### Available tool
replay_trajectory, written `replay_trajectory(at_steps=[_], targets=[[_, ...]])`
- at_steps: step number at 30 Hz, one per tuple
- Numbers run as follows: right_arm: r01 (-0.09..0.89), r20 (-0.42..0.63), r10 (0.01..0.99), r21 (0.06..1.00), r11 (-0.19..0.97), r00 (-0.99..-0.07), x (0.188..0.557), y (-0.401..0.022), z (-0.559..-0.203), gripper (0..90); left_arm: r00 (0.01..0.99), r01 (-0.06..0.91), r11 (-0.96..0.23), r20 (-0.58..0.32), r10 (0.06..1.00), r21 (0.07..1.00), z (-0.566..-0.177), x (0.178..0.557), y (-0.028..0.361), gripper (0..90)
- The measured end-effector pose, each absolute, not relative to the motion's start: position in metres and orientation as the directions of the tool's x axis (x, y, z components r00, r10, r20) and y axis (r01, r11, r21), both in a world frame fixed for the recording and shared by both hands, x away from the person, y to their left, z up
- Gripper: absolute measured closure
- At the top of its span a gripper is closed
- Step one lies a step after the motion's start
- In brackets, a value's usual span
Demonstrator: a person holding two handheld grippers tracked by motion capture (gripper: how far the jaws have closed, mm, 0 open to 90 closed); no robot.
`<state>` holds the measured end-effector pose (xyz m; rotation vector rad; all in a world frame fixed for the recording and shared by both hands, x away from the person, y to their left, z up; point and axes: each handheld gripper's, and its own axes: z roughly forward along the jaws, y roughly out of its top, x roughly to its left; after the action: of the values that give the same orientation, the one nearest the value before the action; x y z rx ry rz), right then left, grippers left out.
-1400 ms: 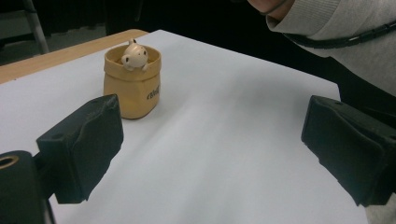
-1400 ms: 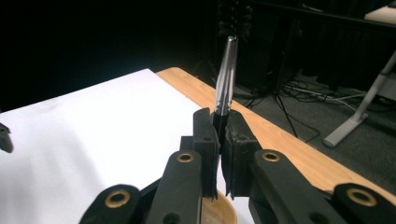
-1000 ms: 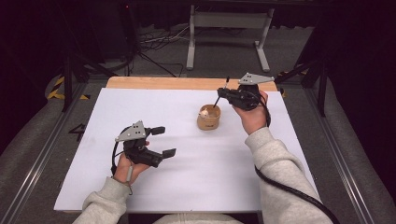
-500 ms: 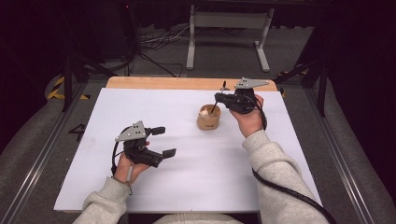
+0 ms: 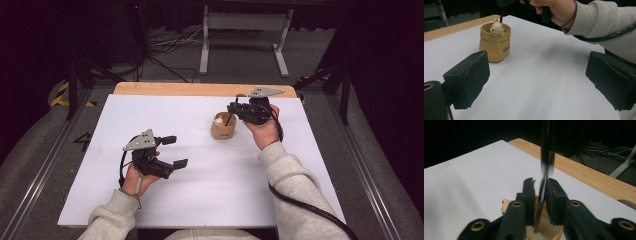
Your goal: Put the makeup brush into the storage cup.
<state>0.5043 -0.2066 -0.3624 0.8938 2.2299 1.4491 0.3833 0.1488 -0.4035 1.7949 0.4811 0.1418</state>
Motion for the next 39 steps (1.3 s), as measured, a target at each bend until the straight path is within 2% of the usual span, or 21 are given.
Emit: replay_trajectory(at_steps=[2,5,10,26,35,39], targets=[[0.321,0.068,0.679,0.912,0.254,-0.731,0.504,-0.209,-0.362,58.1,0.908,0.248,-0.204,-0.153,0.391,0.947,-0.403,0.383,0.149,6.1],[0.327,0.098,0.690,0.922,0.209,-0.717,0.503,-0.214,-0.359,45.4,0.907,0.250,-0.205,-0.155,0.391,0.947,-0.404,0.384,0.149,6.1],[0.315,0.099,0.699,0.931,0.186,-0.708,0.501,-0.222,-0.355,34.6,0.908,0.247,-0.209,-0.151,0.390,0.946,-0.404,0.385,0.149,6.1],[0.233,0.046,0.693,0.956,0.179,-0.719,0.470,-0.250,-0.335,30.7,0.897,0.252,-0.190,-0.156,0.414,0.949,-0.403,0.382,0.160,5.8],[0.164,-0.010,0.661,0.966,0.200,-0.750,0.434,-0.268,-0.323,18.3,0.891,0.254,-0.169,-0.162,0.424,0.952,-0.404,0.375,0.177,5.4],[0.155,0.001,0.652,0.972,0.177,-0.758,0.424,-0.274,-0.322,12.2,0.885,0.260,-0.165,-0.166,0.434,0.952,-0.405,0.372,0.183,5.2]])
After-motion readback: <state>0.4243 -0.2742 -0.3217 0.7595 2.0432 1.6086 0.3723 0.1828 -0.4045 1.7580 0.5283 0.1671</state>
